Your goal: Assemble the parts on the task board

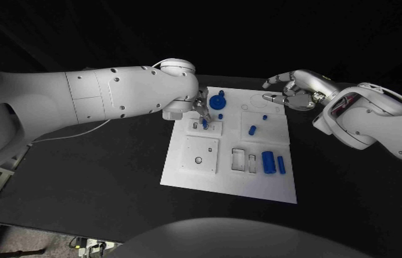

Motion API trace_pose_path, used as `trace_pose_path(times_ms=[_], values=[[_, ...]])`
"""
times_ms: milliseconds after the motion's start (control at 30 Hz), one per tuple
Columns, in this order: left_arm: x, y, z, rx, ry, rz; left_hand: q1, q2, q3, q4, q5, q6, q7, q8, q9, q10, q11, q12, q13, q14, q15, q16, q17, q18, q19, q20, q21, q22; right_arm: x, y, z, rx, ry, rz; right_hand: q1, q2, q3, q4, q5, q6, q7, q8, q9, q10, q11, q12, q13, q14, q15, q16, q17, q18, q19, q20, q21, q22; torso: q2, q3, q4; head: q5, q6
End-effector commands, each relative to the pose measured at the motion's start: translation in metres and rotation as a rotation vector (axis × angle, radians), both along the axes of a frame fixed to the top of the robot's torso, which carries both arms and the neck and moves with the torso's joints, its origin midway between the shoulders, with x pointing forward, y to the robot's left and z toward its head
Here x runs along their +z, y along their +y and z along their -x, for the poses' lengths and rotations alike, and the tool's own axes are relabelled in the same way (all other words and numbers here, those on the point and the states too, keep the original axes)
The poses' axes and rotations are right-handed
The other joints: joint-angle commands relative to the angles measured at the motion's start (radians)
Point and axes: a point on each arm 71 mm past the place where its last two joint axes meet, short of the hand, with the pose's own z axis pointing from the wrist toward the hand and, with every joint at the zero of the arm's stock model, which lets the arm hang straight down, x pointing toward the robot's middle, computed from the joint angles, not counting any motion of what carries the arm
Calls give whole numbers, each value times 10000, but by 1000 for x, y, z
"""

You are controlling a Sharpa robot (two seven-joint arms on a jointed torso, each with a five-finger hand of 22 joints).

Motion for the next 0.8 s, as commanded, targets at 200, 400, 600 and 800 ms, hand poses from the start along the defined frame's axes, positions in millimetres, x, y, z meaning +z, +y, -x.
trace_pose_path(times_ms=[200,400,600,800], values=[[-1,-4,1,-114,34,35,-79,38,80,-31,63,-80,-3,-23,16,1022,-27,2,2629,1015,-53,24,2635,-72,807,-63,-58,2430,-1,1,1,127,31,56,89,17,-13,-56,-8,85,0,-39,13,1033,73,26,2607,1043,47,35,2630,131,-38,17,-32,2067,3,3,-1,-22,2],[-3,-2,0,-72,78,18,-84,29,111,-45,61,-90,-2,-31,27,1022,-25,2,2629,1015,-51,24,2635,-65,785,-61,-76,2413,-1,1,1,114,27,55,89,17,-13,-56,-8,85,0,-39,13,1033,73,26,2607,1043,47,35,2630,131,-38,17,-32,2067,0,4,1,-42,2],[-4,0,0,-40,106,9,-84,29,112,-45,61,-90,-2,-31,28,1022,-25,2,2629,1015,-50,24,2635,-65,784,-61,-77,2412,-1,0,1,109,23,54,89,17,-13,-56,-8,85,0,-39,13,1033,73,26,2607,1043,47,35,2630,131,-38,17,-32,2067,1,2,3,-41,2],[-6,0,0,-40,181,38,-96,26,155,-58,54,-99,3,-39,44,1022,-21,2,2629,1015,-46,24,2635,-59,763,-58,-93,2397,-1,1,1,122,25,53,102,14,-9,-60,-6,94,2,-40,13,1033,73,26,2607,1043,46,35,2630,129,-33,17,-26,2069,1,-2,3,-36,2]])
